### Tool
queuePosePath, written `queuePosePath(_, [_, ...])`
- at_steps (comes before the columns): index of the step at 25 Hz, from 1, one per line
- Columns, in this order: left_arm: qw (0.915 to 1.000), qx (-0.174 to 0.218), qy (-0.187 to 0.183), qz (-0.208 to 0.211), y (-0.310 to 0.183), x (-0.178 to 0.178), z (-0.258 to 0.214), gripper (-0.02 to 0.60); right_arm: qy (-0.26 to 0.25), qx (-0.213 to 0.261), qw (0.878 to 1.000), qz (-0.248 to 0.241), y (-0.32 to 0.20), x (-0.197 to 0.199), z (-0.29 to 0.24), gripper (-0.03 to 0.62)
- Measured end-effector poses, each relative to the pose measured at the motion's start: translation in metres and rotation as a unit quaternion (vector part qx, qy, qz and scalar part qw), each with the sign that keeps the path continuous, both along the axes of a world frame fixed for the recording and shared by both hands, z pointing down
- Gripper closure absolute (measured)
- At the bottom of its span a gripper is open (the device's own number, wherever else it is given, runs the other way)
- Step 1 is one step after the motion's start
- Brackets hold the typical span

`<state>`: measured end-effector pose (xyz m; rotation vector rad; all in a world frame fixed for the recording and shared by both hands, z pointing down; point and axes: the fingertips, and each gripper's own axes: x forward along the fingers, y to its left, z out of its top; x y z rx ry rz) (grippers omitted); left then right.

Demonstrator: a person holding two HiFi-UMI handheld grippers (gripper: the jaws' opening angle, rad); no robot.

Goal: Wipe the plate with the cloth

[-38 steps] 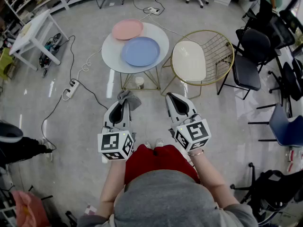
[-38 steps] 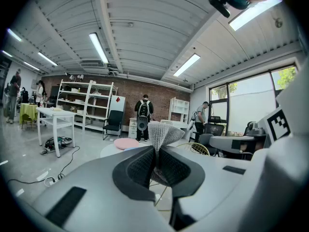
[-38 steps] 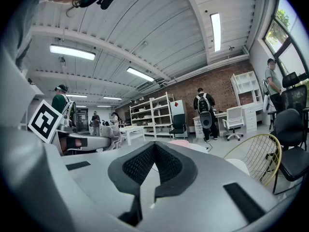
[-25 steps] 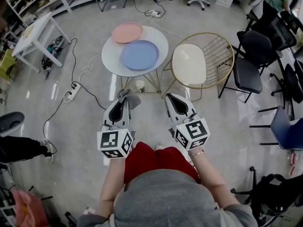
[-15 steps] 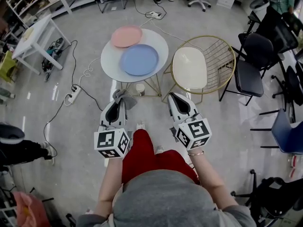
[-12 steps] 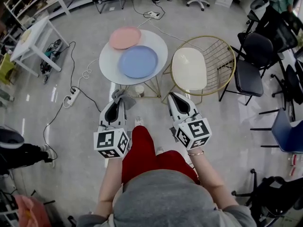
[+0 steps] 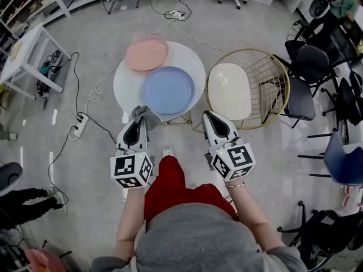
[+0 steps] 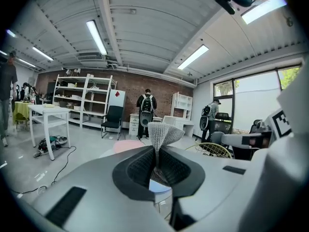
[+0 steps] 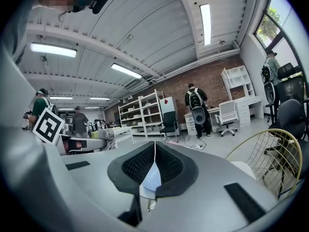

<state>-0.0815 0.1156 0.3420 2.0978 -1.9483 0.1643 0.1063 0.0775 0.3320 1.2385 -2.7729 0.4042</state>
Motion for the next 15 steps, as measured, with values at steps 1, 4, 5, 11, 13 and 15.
queuePosePath(1, [1.0000, -0.004, 0.001, 0.004, -0.011, -0.009, 0.002, 0.547, 0.003, -0.003, 1.000, 0.006, -0.011, -0.008, 0.002, 0.565])
queuePosePath(4, [0.9998, -0.012, 0.000, 0.018, -0.047, -0.035, 0.006, 0.547, 0.008, -0.007, 1.000, 0.022, -0.044, -0.031, 0.003, 0.565])
queuePosePath(5, [0.9996, -0.015, 0.000, 0.023, -0.058, -0.043, 0.008, 0.547, 0.009, -0.009, 1.000, 0.027, -0.055, -0.038, 0.004, 0.565])
queuePosePath(11, [0.9979, -0.039, 0.006, 0.051, -0.113, -0.073, 0.029, 0.546, 0.017, -0.023, 0.998, 0.057, -0.102, -0.069, 0.013, 0.565])
queuePosePath(13, [0.9965, -0.051, 0.008, 0.065, -0.125, -0.076, 0.039, 0.547, 0.022, -0.030, 0.997, 0.069, -0.113, -0.073, 0.018, 0.565])
queuePosePath(15, [0.9950, -0.063, 0.008, 0.078, -0.137, -0.077, 0.049, 0.547, 0.027, -0.036, 0.996, 0.079, -0.123, -0.075, 0.024, 0.565])
